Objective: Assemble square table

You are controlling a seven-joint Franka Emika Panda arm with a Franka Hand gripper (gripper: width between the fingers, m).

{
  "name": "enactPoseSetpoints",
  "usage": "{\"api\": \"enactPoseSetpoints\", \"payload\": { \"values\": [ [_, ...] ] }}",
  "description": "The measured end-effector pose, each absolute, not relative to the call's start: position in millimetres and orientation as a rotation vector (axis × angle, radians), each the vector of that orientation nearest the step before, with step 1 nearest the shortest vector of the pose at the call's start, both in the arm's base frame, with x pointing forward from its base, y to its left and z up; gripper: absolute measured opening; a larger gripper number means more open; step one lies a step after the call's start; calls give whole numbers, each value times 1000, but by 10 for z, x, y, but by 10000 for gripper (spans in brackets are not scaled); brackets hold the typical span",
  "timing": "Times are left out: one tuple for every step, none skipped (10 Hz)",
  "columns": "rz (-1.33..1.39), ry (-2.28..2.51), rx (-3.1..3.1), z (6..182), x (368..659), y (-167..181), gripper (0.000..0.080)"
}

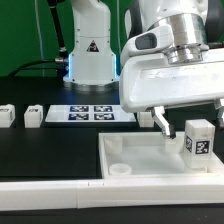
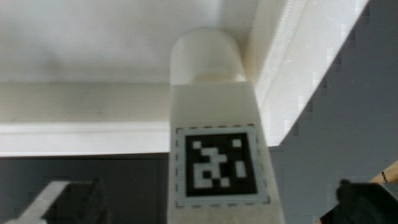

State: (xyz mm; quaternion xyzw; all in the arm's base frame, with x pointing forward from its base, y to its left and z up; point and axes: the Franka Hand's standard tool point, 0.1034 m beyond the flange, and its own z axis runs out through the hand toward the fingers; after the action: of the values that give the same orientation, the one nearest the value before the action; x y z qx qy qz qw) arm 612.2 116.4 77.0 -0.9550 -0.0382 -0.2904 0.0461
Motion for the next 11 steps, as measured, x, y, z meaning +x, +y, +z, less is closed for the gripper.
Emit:
{"api": "enactPoseSetpoints", "payload": {
  "values": [
    [-886, -117, -2915, 770, 6122, 1165, 648],
    [-886, -117, -2915, 770, 6122, 1164, 649],
    [-886, -117, -2915, 770, 6122, 1164, 649],
    [-885, -117, -2916, 770, 6123, 1165, 649],
    [-810, -114, -2933, 773, 6142, 1188, 649],
    [-770, -113, -2937, 864, 6235, 1217, 649],
    [-788, -111, -2930, 929, 6316, 1221, 649],
    [-779, -108, -2933, 931, 6335, 1205, 649],
    [-664, -114, -2959, 882, 6318, 1198, 649],
    [-543, -121, -2982, 875, 6353, 1165, 649],
    [-462, -131, -2994, 868, 6371, 1114, 649]
  ]
}}
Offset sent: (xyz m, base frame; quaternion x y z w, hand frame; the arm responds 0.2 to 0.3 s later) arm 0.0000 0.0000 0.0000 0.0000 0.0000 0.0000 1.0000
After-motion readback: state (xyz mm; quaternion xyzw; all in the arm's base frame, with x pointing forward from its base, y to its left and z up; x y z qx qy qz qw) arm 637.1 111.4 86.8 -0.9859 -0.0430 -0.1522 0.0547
